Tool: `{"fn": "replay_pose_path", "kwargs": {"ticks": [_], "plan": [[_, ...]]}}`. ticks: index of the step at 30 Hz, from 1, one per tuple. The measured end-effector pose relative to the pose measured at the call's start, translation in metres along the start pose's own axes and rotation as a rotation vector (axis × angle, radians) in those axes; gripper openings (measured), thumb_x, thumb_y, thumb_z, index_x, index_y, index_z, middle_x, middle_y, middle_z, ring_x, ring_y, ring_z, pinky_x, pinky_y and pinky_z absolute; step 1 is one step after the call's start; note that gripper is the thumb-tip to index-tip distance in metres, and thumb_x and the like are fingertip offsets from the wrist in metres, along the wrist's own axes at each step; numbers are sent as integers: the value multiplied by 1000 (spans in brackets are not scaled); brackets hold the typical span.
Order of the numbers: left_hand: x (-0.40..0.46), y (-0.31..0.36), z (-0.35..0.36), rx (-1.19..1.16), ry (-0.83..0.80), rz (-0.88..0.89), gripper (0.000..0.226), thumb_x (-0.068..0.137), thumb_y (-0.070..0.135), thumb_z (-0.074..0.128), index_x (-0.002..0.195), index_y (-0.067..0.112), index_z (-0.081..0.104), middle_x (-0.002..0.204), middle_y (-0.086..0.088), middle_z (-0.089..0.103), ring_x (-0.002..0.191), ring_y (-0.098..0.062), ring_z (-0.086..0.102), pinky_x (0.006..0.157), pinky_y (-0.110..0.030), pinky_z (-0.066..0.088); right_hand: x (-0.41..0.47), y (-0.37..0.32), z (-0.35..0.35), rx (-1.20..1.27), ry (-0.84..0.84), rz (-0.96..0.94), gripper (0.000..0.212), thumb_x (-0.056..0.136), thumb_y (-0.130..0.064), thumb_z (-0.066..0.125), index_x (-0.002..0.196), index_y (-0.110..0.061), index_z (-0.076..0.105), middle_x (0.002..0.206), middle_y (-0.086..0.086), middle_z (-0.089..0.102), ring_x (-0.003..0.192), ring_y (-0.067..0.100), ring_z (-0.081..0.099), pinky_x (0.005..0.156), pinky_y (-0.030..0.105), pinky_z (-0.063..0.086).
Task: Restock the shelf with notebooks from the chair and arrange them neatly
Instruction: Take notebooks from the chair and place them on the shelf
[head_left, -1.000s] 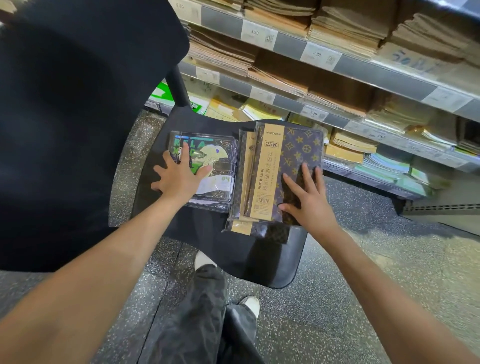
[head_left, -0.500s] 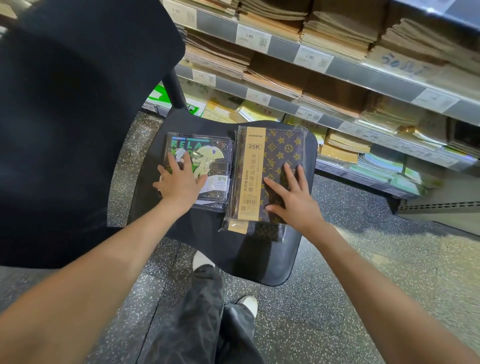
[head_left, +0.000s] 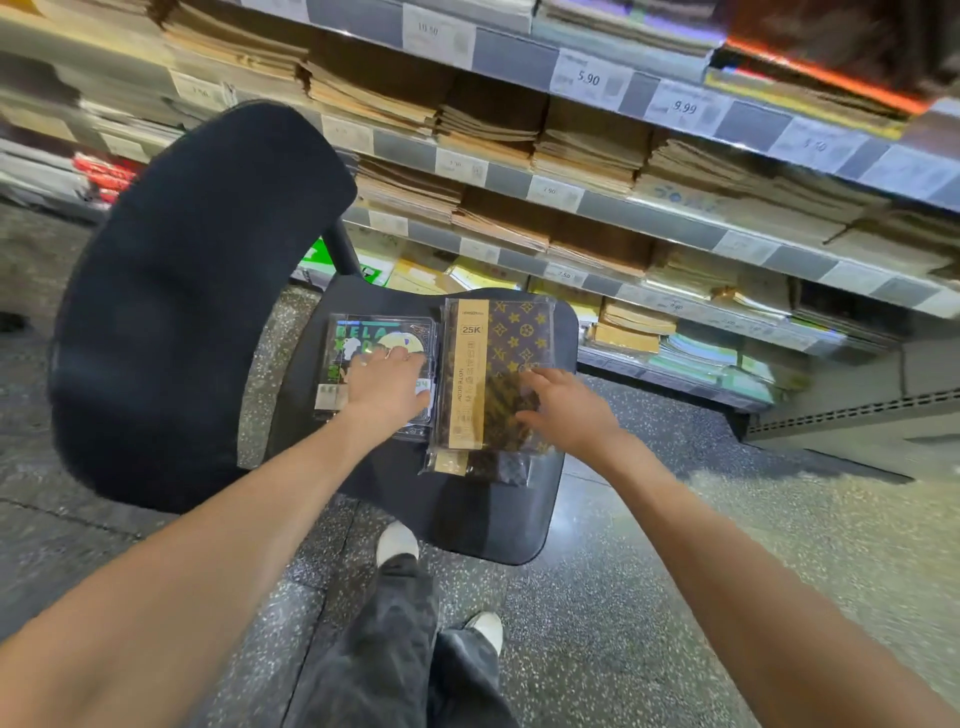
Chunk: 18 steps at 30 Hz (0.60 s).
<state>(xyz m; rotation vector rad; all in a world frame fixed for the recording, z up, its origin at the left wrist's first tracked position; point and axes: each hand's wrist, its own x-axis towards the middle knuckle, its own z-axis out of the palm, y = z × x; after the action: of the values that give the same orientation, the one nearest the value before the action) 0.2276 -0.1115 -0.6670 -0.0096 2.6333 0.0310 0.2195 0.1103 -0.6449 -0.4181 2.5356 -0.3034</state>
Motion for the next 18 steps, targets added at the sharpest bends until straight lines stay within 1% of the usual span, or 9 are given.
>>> {"fn": "replay_pose_path", "kwargs": {"ticks": [3,6,9,11,14,16,18], "plan": [[-14,13,-30,7,5,21,48,91,40,46,135,22,40,137,-6,44,126,-27,39,100,-44,34,-16,-3,-28,31,-12,-8,47,91,-34,54,134,-20,42,139,2,44,127,24,39,102,39,37],[-21,23,-68,8,18,41,49,89,39,49,135,24,40,135,-6,45,124,-28,42,99,-45,35,-32,-6,-64,59,0,3,50,91,-33,54,137,-19,40,141,3,42,128,24,39,100,39,38],[-30,34,-114,-41,25,128,52,88,41,50,137,30,38,137,-3,45,122,-27,45,96,-44,41,-51,-11,-106,41,24,-2,53,91,-33,54,140,-18,37,143,4,40,128,24,39,99,37,39],[-37,42,-143,-92,-20,206,55,87,42,52,139,32,36,139,-2,44,122,-25,45,93,-43,44,-60,-15,-131,21,41,-9,53,91,-32,53,140,-19,37,142,5,41,127,24,40,98,37,40],[-51,53,-191,-75,-13,264,56,87,42,52,139,31,35,141,-1,43,125,-24,43,96,-41,43,-77,-20,-173,14,72,10,50,92,-32,53,138,-22,38,143,4,41,126,24,41,98,40,42],[-58,58,-225,-77,-11,289,57,86,41,53,139,29,35,143,-1,41,126,-22,42,98,-40,41,-88,-24,-204,10,114,22,50,92,-31,54,138,-22,38,144,2,39,127,23,41,99,39,41],[-66,63,-259,-88,-7,304,57,85,39,53,138,30,35,143,0,40,125,-21,42,99,-38,40,-99,-27,-236,-1,142,24,51,91,-32,55,138,-20,39,142,3,42,125,23,43,100,38,41]]}}
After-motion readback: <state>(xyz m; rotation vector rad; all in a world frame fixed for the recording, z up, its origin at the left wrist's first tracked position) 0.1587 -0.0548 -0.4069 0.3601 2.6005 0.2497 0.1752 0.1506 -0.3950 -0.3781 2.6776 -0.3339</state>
